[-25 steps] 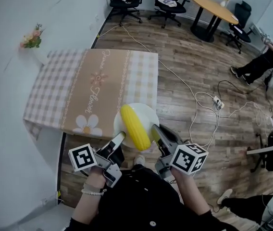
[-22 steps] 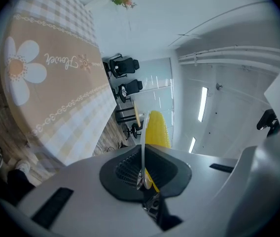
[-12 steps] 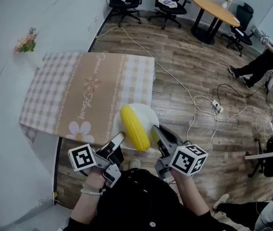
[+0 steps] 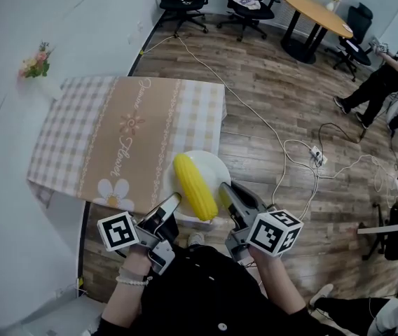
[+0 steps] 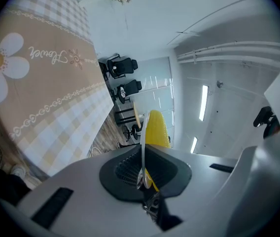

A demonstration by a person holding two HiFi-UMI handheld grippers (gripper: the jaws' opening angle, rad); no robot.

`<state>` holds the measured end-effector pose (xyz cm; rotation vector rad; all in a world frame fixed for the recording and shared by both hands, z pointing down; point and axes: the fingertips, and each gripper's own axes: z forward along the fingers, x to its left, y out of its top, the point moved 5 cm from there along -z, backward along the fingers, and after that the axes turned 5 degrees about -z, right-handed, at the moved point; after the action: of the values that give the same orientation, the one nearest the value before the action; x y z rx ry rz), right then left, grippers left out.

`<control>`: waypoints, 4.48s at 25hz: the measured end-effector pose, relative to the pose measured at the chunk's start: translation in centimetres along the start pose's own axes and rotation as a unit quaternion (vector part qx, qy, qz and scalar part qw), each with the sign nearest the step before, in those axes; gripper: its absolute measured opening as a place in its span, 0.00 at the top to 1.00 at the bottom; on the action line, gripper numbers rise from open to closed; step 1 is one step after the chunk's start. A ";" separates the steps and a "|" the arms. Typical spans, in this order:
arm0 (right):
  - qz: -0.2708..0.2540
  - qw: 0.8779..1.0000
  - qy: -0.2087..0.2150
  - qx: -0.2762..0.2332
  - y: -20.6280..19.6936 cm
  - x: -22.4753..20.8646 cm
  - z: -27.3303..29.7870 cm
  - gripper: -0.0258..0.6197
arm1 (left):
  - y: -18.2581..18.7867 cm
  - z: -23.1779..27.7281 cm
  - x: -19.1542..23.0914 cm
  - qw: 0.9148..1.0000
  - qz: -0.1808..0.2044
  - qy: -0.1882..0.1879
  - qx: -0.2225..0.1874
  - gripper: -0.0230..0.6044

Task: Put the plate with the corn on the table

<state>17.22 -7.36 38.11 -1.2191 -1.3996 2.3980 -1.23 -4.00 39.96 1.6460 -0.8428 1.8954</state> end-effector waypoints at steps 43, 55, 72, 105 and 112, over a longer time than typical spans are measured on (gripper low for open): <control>0.028 0.996 -0.074 0.031 -2.1 -4.3 6.0 0.82 | 5.8 4.3 5.9 0.995 -0.008 0.055 0.080 0.93; 0.038 0.992 -0.100 0.062 -5.0 -6.4 9.4 0.81 | 8.4 5.2 10.6 0.990 0.003 0.084 0.112 0.93; 0.039 0.983 -0.149 0.102 -7.9 -10.0 13.8 0.80 | 11.2 7.7 16.0 0.983 0.024 0.113 0.145 0.93; -0.011 0.960 -0.214 0.179 -10.7 -13.9 17.3 0.77 | 12.3 10.8 21.2 0.952 0.071 0.230 0.187 0.89; -0.101 0.940 -0.232 0.229 -10.7 -13.9 17.5 0.77 | 12.3 11.1 21.3 0.942 0.090 0.249 0.206 0.89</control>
<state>11.52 -19.53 58.92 -0.3956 -0.8948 2.7385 -5.66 -21.20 60.25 1.2192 -0.4143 2.5988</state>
